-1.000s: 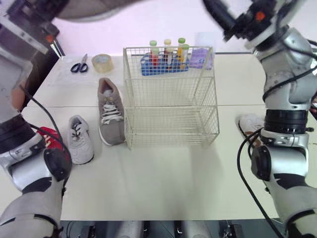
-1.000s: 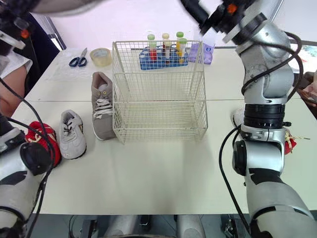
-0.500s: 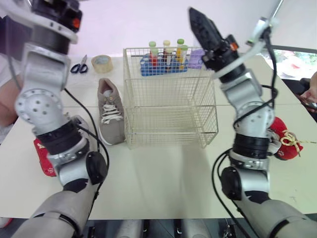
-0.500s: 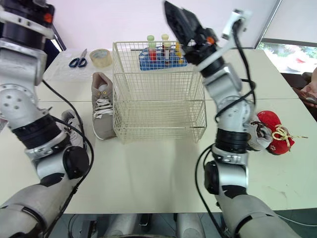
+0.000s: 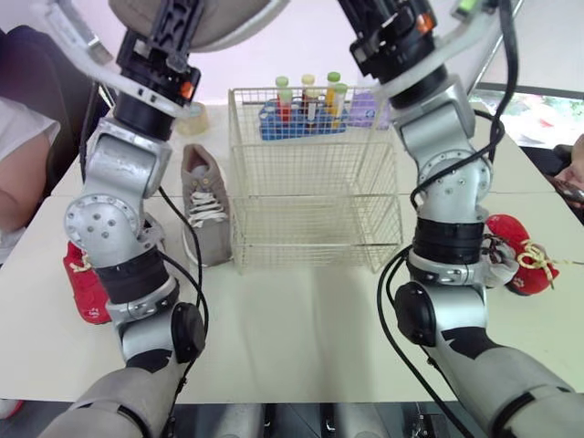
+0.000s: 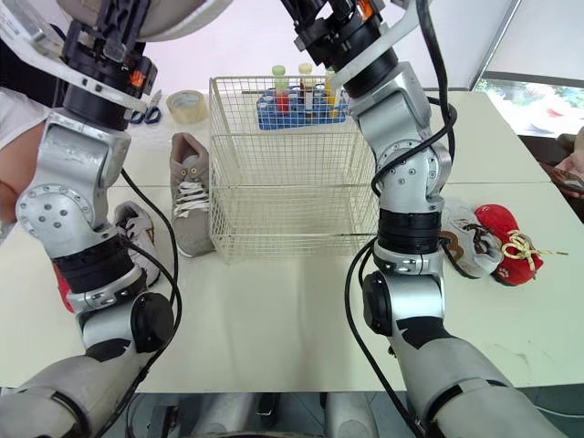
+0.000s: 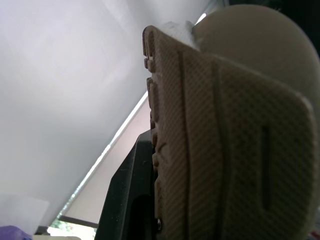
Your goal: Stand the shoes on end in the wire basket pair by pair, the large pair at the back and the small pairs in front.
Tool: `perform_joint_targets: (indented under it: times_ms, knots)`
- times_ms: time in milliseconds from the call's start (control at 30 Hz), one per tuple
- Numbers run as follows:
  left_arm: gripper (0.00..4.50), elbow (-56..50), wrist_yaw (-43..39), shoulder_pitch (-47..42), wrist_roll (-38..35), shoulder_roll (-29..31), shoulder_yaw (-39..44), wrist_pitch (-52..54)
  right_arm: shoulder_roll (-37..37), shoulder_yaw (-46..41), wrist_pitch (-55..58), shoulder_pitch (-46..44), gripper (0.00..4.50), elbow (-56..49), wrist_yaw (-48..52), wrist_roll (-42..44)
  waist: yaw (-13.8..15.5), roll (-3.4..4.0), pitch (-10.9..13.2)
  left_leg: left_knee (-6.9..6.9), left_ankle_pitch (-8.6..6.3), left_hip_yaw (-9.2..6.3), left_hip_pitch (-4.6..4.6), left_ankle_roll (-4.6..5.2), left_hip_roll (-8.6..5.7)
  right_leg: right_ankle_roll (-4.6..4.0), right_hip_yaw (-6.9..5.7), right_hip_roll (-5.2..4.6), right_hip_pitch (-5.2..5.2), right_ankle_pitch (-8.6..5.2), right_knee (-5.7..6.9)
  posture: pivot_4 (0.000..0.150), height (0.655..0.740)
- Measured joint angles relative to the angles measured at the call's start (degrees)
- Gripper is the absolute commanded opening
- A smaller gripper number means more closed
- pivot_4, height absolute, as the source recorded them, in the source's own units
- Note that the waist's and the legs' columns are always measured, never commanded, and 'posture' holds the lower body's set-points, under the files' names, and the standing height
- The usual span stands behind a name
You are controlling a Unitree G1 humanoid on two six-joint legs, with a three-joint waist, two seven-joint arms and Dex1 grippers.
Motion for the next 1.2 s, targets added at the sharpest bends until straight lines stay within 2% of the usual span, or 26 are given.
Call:
perform_joint_targets:
  times_ms: [167,267,300,400,467,633,700,767,833,867,1033,1067,1200]
  knots:
    - [0.69,-0.85,0.00,3.83,-2.67,0.58,-1.00,0.27,-0.08,-0.01,-0.55,-0.74,4.48,2.48,1.46,-0.12,-0.01,0.00,0.00,-0.01,0.00,-0.01,0.00,0.00,0.02,-0.02,0.00,0.02,-0.01,0.01,0.00,0.150,0.7400]
    - [0.69,-1.14,0.00,4.46,-2.66,1.53,-1.79,-0.25,-0.06,-0.08,0.53,-0.86,3.72,3.01,2.22,1.58,0.11,0.00,0.00,-0.01,0.00,-0.01,0.00,0.00,0.02,-0.02,0.00,0.02,0.01,0.01,-0.04,0.150,0.7400]
    - [0.69,-1.13,0.00,4.47,-2.63,1.67,-1.95,-0.40,-0.06,-0.08,1.09,-0.85,3.10,2.78,2.61,2.32,0.13,0.00,0.00,-0.02,0.00,-0.01,0.00,0.00,0.02,-0.02,0.00,0.02,0.01,0.01,-0.06,0.150,0.7400]
    - [0.69,-1.12,-0.90,4.59,-2.64,2.22,-2.40,-0.95,-0.22,-0.43,1.93,-0.83,1.89,2.06,2.69,3.13,0.19,0.00,0.00,-0.01,-0.01,-0.01,0.00,0.01,0.01,-0.02,0.00,0.01,0.03,0.01,-0.10,0.150,0.7400]
    - [0.69,-1.12,-1.46,4.58,-2.64,2.60,-2.62,-1.24,-0.38,-0.53,2.48,-0.76,1.55,1.44,2.72,3.63,0.16,0.00,0.00,-0.03,-0.01,-0.01,0.00,0.01,0.01,-0.02,0.00,0.01,0.04,0.01,-0.11,0.150,0.7400]
    - [0.69,-0.97,-2.50,5.19,-2.16,2.89,-3.18,-1.57,-1.19,-0.87,4.37,-0.53,1.49,0.91,2.69,4.54,0.12,0.00,0.00,-0.05,-0.01,-0.01,0.00,0.01,0.02,-0.02,0.00,0.01,0.03,0.01,-0.11,0.150,0.7400]
    - [1.71,-0.96,-2.99,5.83,-0.79,3.23,-4.11,-2.28,-2.05,-0.87,5.29,-0.47,1.49,0.97,2.69,4.55,0.12,0.00,0.00,-0.07,-0.01,-0.01,0.00,0.01,0.02,-0.02,0.00,0.01,0.03,0.01,-0.12,0.150,0.7400]
    - [2.39,-1.10,-4.12,7.22,1.72,4.91,-5.98,-2.05,-3.59,-1.15,5.71,-0.55,1.49,1.63,3.07,4.54,0.14,0.00,0.00,-0.08,-0.01,-0.01,0.00,0.01,0.01,-0.02,0.00,0.01,0.03,0.01,-0.13,0.150,0.7400]
    - [3.48,-1.47,-4.14,9.71,4.97,6.74,-7.86,-1.37,-6.34,-1.41,5.67,-1.64,1.49,3.88,4.56,3.89,0.15,0.00,0.00,-0.07,-0.01,-0.01,0.00,0.01,0.01,-0.03,0.00,0.01,0.04,0.01,-0.16,0.150,0.7400]
    - [3.83,-1.70,-4.09,10.54,5.98,7.48,-8.30,-1.24,-7.29,-1.41,5.59,-2.08,1.49,4.77,5.28,3.40,0.14,0.00,0.00,-0.09,-0.01,-0.01,0.00,0.02,0.01,-0.03,0.00,0.00,0.04,0.01,-0.17,0.150,0.7400]
    - [3.83,-6.64,-3.82,16.38,12.26,15.14,-10.68,1.22,-15.70,-1.08,1.34,-8.45,1.49,15.12,15.53,-2.04,0.05,0.05,0.03,-0.31,-0.02,0.01,-0.01,0.02,0.02,-0.04,0.02,0.00,-0.01,0.01,-0.33,0.150,0.7400]
    - [3.83,-8.13,-3.69,18.44,12.85,17.37,-10.62,2.24,-18.75,-0.68,-1.38,-10.87,1.49,18.83,20.02,-4.52,0.08,0.04,0.04,-0.41,-0.02,0.01,-0.01,0.02,0.02,-0.04,0.02,0.00,-0.04,0.00,-0.41,0.150,0.7400]
    - [3.83,-14.37,-3.83,22.13,10.24,24.42,-8.57,5.83,-24.51,2.11,-11.48,-17.68,1.49,33.83,31.03,-13.35,-0.16,0.04,0.04,-0.59,-0.02,0.06,-0.01,0.01,0.03,-0.05,0.05,-0.03,-0.06,0.00,-0.55,0.150,0.7400]
